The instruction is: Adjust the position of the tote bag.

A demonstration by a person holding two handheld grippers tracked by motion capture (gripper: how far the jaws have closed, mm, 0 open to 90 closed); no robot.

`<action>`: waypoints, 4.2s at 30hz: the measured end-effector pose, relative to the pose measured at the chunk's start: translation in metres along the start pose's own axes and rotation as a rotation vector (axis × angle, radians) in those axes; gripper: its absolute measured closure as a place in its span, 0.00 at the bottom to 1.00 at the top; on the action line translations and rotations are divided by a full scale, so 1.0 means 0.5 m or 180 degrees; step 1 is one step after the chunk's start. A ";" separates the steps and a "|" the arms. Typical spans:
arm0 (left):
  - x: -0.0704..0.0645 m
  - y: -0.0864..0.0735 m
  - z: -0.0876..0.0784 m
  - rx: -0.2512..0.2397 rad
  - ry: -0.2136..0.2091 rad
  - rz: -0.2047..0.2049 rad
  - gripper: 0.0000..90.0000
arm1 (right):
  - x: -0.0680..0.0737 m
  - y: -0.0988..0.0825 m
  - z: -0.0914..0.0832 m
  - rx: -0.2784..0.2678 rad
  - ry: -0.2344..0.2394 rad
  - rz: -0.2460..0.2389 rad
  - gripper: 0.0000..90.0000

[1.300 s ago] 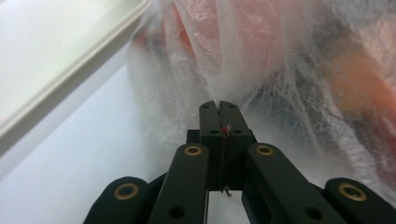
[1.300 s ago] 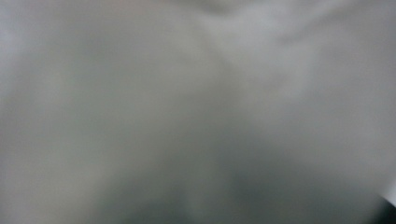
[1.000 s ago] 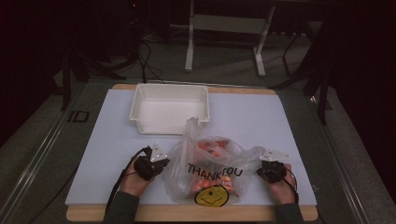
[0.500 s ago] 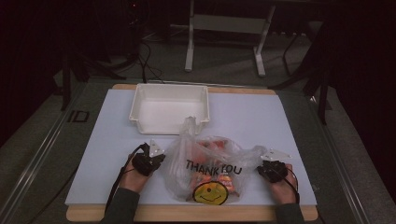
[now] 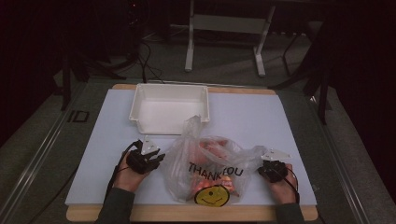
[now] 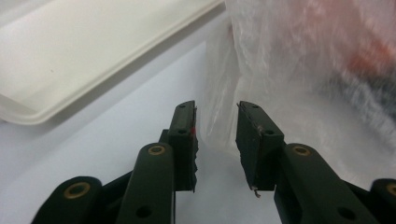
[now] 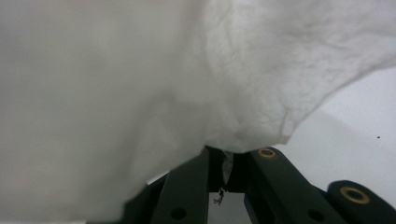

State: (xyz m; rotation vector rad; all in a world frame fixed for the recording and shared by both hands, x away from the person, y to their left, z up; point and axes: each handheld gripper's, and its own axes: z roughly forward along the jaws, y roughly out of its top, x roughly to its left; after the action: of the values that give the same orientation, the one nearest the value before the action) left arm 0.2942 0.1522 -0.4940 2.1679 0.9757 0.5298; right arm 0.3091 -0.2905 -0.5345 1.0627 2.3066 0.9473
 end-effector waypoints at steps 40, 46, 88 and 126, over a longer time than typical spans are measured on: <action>-0.029 0.141 -0.049 -0.0735 -0.0725 -0.0201 0.45 | 0.001 -0.001 0.000 -0.0020 -0.0007 0.0016 0.98; -0.036 0.160 -0.007 -0.0599 -0.0758 -0.0245 0.44 | 0.000 -0.002 0.000 -0.0027 -0.0003 0.0019 0.98; -0.061 -0.114 -0.034 0.0377 -0.0283 -0.0181 1.00 | 0.003 -0.001 -0.003 0.0040 -0.0224 -0.0082 0.99; -0.098 0.105 -0.121 -0.0872 -0.0902 0.0183 0.71 | 0.000 -0.004 -0.002 0.0007 -0.0193 -0.0029 0.99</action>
State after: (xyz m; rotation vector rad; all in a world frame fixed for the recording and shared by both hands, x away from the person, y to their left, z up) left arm 0.2522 0.1149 -0.4185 1.9620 0.6486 0.3472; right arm 0.3074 -0.2917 -0.5351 1.0661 2.2618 0.8970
